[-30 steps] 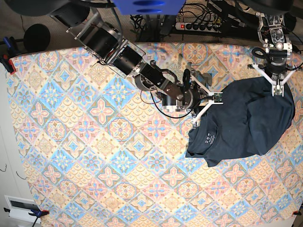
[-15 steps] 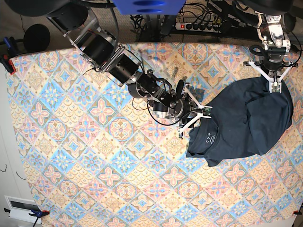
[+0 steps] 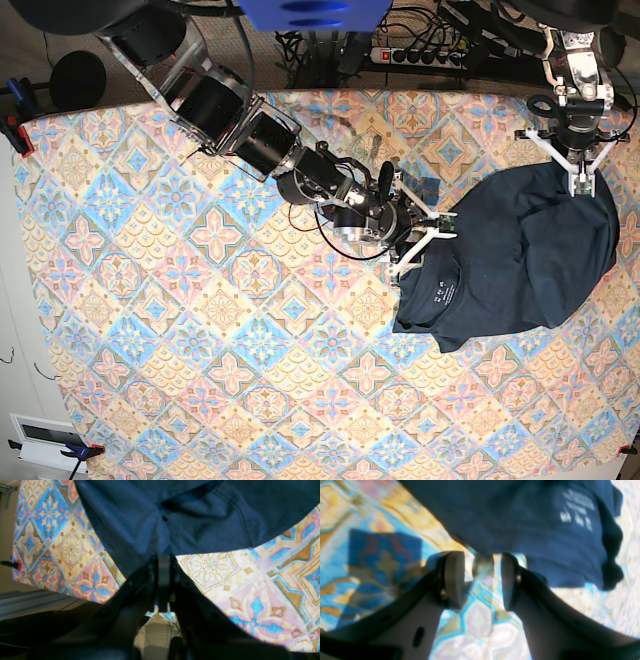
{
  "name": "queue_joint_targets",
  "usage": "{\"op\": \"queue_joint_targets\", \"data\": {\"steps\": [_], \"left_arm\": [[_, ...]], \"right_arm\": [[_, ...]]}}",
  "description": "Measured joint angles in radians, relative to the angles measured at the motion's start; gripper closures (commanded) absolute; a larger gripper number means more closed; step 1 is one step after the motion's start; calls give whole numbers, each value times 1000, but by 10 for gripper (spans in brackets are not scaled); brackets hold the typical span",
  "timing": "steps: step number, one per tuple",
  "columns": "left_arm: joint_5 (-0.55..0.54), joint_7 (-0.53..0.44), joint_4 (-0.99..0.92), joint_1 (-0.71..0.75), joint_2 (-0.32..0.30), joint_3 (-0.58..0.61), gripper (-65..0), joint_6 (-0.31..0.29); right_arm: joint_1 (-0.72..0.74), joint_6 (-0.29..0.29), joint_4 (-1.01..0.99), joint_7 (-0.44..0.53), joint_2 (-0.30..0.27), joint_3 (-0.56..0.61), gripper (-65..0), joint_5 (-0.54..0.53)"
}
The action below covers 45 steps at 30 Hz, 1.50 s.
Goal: Layout the t-shirt on the table in an organized manner, then fold the t-shirt properly
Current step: 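Grasp the shirt near its collar label with the right gripper, then lower the left gripper onto the shirt beside the right gripper and pinch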
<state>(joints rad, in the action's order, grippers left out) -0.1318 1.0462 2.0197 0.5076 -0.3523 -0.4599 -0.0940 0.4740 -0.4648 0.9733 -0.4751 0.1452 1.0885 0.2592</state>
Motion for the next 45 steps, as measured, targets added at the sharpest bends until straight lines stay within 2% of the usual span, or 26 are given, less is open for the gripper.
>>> {"op": "queue_joint_targets", "data": {"steps": [9,12,16,25,29,31,35,40,45], "left_arm": [[0,0,0,0,0,0,0,0],[0,0,0,0,0,0,0,0],[0,-3,0,0,0,0,0,0],[0,-4,3,0,0,0,0,0],[4,-101,47,59,-6,-3,0,2],[6,-96,44,78,-8,-43,-42,-4],[62,-93,38,86,-42,-146,-171,14],[54,-104,38,77,-57,-225,-181,12],[16,-103,39,84,-50,-180,-182,4]], "right_arm": [[12,3,0,1,0,24,-224,2],[17,-8,-2,-2,1,24,-153,-2],[14,-12,-3,5,-1,25,0,-2],[6,-16,49,16,-6,23,-7,-1],[7,-14,124,-45,-3,23,-7,0],[8,-16,159,-45,-3,23,-7,-6],[2,-16,179,-45,-1,22,-7,-5],[-29,-20,180,-50,-7,23,-7,-5],[-27,-12,184,-49,-4,21,-7,-2]]}}
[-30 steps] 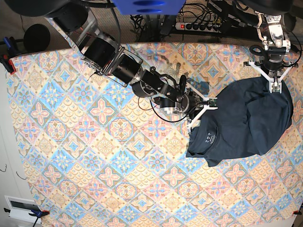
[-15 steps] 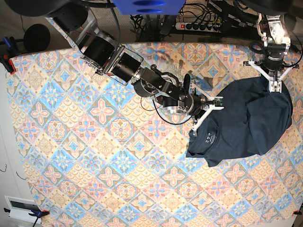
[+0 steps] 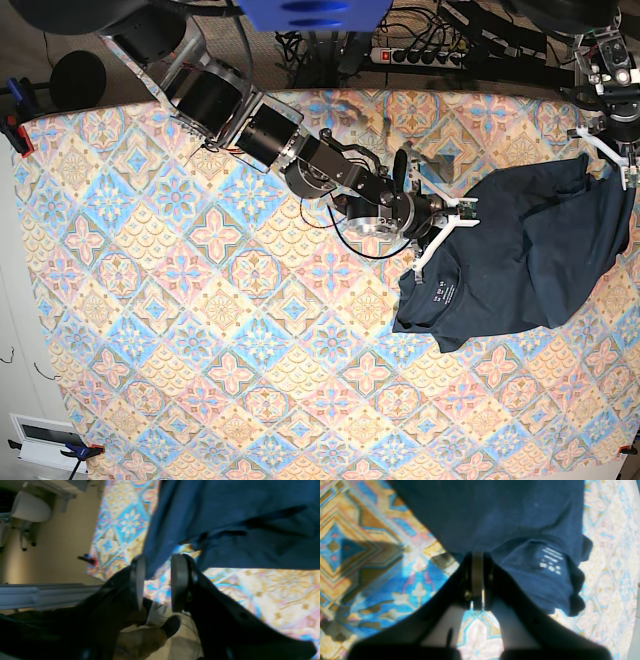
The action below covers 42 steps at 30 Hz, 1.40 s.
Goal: Layout the t-shirt on the table in an organized manner, then fold the t-shirt properly
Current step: 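Lower the left gripper onto the shirt beside the right gripper and pinch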
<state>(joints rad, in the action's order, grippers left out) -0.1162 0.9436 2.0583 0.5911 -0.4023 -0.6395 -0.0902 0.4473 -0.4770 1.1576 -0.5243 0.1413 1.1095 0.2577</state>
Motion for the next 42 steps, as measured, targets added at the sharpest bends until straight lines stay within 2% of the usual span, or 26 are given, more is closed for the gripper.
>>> {"op": "queue_joint_targets", "data": {"steps": [3,7,9,10,13,14,16,20,23,29,37,39,42], "left_arm": [[-64,-5,1,16,0,91,-182,-3],[-68,15,-1,-27,6,266,-206,0],[-62,5,-6,-68,12,319,-261,3],[-55,-2,-10,-85,16,344,-309,0],[80,33,-16,-147,38,428,-437,11],[124,52,-18,-165,45,464,-468,10],[170,65,-38,-209,68,530,-487,6],[276,55,-105,-283,72,647,-488,7],[303,81,-196,-309,72,700,-489,6],[304,58,-256,-340,72,712,-489,7],[299,33,-324,-361,72,712,-481,12],[300,28,-325,-361,72,708,-413,11],[297,48,-339,-381,72,715,-206,-1]], "right_arm": [[-13,-11,15,4,-16,-15,-7,-3],[-12,-5,96,-3,-74,-89,-7,-3],[-3,5,109,-3,-89,-113,-7,1],[-4,4,113,-3,-96,-122,-7,2],[-27,-5,135,-2,-129,-139,-7,-3],[-37,-11,146,-1,-142,-140,-7,-4],[-52,-8,159,-1,-161,-147,-7,0],[-65,-4,188,-10,-165,-172,-7,2],[-69,-7,195,-1,-158,-179,-7,-2],[-71,-6,196,-15,-196,-180,-7,5],[-71,-3,215,-3,-183,-190,-7,1],[-69,-4,215,-3,-187,-191,-7,0],[-71,-5,215,-3,-189,-191,-7,0]]}}
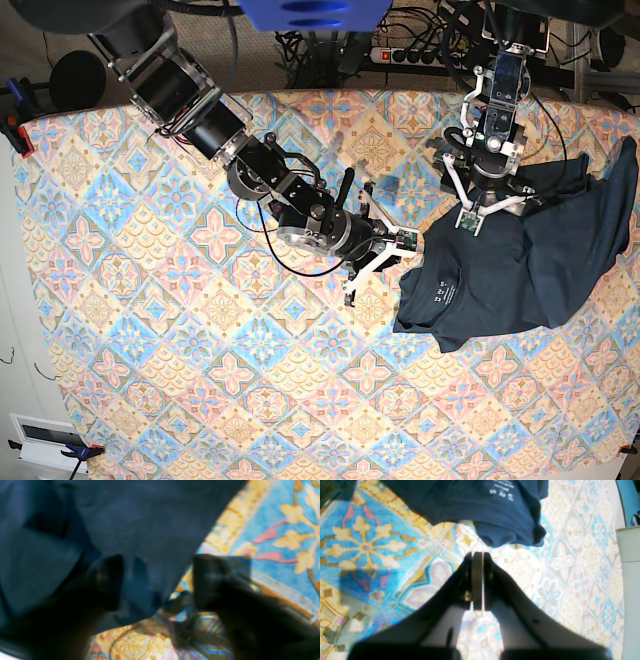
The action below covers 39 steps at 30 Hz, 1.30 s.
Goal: Layout the t-shirt on the table in an organized manner, then fold the t-shirt properly
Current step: 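Lower the left gripper onto the shirt beside the right gripper and pinch, then lift the shirt with the left gripper and drag it across the table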
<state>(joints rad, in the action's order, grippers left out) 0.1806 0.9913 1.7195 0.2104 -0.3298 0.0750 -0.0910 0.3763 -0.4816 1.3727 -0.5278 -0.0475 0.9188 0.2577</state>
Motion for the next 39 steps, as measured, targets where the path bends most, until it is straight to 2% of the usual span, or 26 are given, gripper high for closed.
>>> {"op": "queue_joint_targets", "data": {"steps": [3,6,8,11,15,20,26,31,33,39], "left_arm": [[1,21,-5,-13,3,-1,0,5],[32,13,-5,-45,64,-13,0,12],[18,0,-3,-61,80,3,0,4],[21,3,28,-70,119,46,0,9],[25,-45,129,-92,201,115,0,12],[25,-33,139,-193,323,281,0,5],[24,-27,151,-240,475,481,0,-2],[27,39,278,-267,473,626,0,-2],[22,37,329,-293,468,669,0,0],[31,41,356,-364,477,661,0,-6]], "right_arm": [[0,1,3,0,3,0,-7,0],[0,0,11,4,2,0,-7,-3],[-3,-7,13,8,-9,-18,-7,-4],[-43,0,55,0,-42,-104,-7,1],[-92,-7,127,1,-103,-263,-7,-3],[-137,8,180,3,-173,-518,-7,-3],[-213,-8,189,-3,-184,-816,-7,-1],[-214,-2,188,2,-197,-993,-7,0],[-210,1,181,-5,-218,-1014,-7,2],[-213,-6,182,0,-257,-1018,-7,-42]]}}
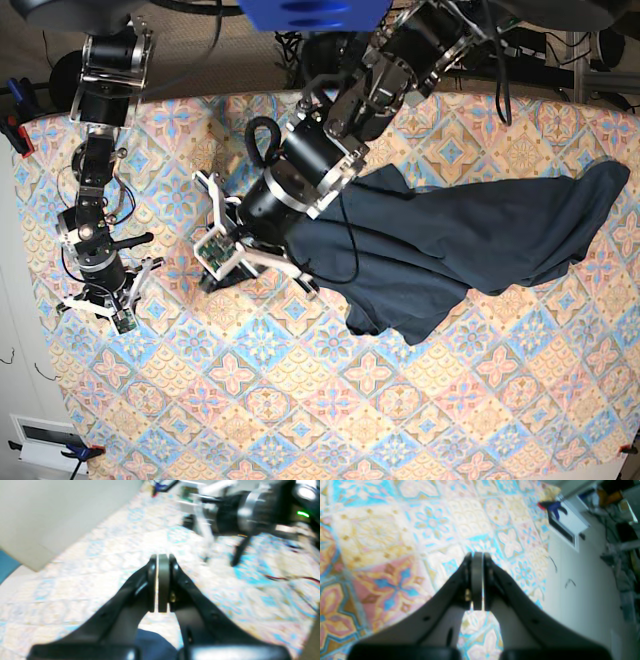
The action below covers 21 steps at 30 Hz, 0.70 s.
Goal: Layout the t-shirt on the table in an organized manner, then fold the t-shirt properly
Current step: 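Lift the shirt with the left gripper and drag it across the table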
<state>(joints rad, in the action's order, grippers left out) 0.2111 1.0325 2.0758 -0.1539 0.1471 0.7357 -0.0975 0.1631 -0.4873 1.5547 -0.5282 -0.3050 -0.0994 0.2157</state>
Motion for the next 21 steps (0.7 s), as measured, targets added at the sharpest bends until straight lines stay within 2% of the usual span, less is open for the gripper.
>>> {"op": "queue_joint_targets", "data": {"steps": [2,4,5,7,12,16,21], "left_arm": [[35,66,-3,-5,1,-55,0,-1],[72,152,-30,0,-2,-96,0,11],[74,196,-37,-1,-19,-97,0,13],[59,209,-37,15,-97,-89,-15,-1],[111,236,-14,155,-265,-97,-163,12],[198,224,5,266,-343,-95,-246,15],[204,219,4,357,-406,-95,-376,12]], "right_arm": [[-4,4,3,1,-3,7,-8,-58],[-15,-3,8,9,-1,23,-8,-69],[-19,-6,8,6,3,29,-8,-68],[-23,-3,7,-1,4,50,-8,-66],[-21,-4,6,5,2,100,-8,-69],[-20,-4,2,5,5,101,-9,-68],[-19,2,-1,3,3,99,-9,-67]]}}
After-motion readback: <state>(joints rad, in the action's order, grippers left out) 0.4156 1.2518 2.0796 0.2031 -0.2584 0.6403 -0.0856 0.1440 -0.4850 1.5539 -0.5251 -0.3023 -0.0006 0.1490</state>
